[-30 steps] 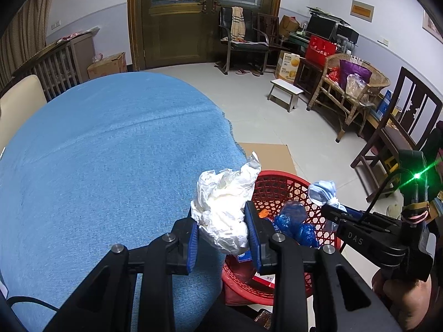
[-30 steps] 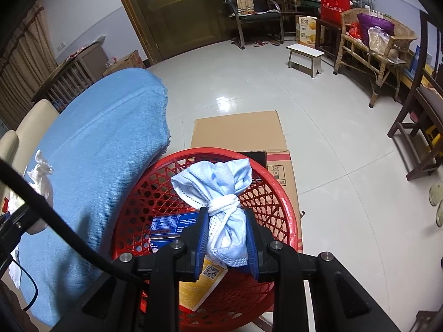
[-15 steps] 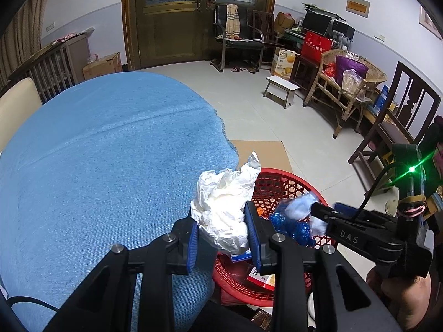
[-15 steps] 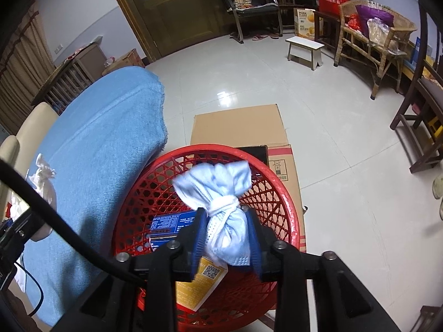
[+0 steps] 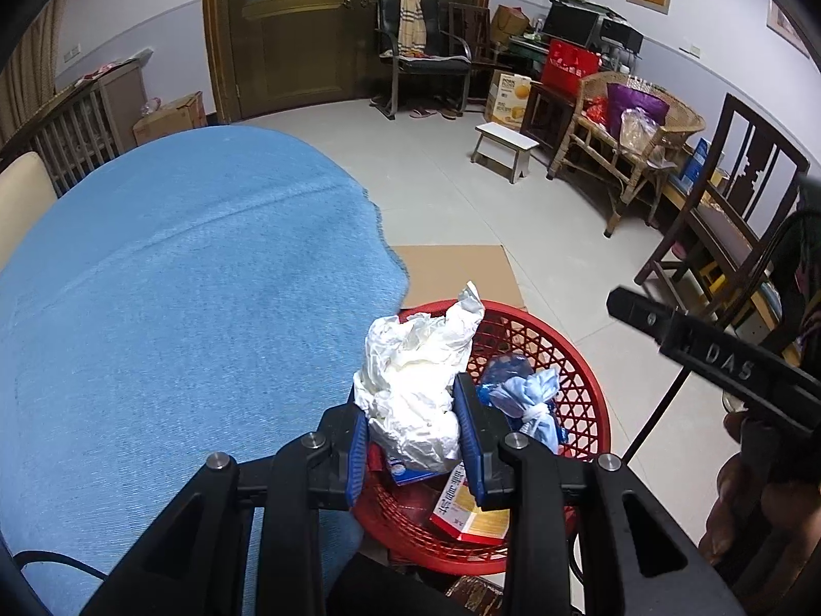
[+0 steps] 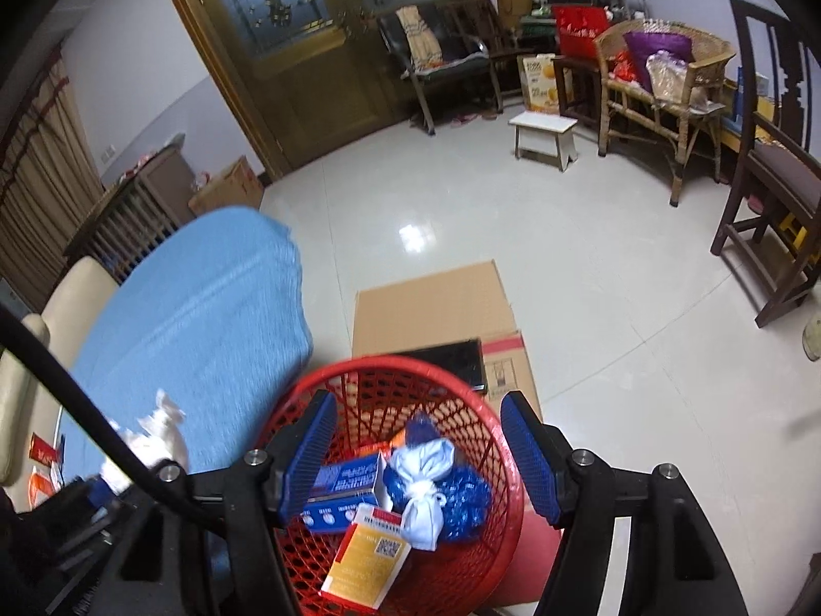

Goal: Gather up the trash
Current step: 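Open the left gripper over the basket to drop the white tissue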

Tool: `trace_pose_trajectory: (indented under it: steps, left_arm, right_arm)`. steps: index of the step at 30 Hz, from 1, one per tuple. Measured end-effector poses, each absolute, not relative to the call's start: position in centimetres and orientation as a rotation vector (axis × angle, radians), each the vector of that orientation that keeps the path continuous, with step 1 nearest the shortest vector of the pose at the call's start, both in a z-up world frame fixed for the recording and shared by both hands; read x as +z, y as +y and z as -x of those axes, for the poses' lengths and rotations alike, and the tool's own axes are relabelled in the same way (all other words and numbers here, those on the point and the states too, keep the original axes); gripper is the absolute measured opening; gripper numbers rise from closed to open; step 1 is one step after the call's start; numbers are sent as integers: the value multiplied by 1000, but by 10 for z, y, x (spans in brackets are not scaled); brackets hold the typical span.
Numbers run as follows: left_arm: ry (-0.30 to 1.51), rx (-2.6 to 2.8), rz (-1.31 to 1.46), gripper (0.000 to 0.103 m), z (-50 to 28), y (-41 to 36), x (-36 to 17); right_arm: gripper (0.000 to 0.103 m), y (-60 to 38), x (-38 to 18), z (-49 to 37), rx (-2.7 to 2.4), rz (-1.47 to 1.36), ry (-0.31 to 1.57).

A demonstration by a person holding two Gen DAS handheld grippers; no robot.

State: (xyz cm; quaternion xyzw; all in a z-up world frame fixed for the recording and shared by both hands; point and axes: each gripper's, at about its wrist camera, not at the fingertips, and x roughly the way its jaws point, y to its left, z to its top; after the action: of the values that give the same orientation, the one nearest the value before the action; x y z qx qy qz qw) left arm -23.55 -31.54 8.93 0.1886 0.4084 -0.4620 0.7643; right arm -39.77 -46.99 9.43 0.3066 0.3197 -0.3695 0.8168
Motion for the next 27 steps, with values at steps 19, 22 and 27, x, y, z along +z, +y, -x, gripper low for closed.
trace_pose_trajectory:
  steps: [19,22,27]
  left_arm:
    - [923,-1052,-468,32,247,-349,74]
    - [932,-1053,-474,32,246,-355,70]
    - [942,-1054,-481,32,244,-363,66]
  right_arm:
    - [70,-490,102,420,-836,-706,602]
    - [70,-492,101,422,-842,-712,602]
    - [70,-496,97,425,-854,-722,600]
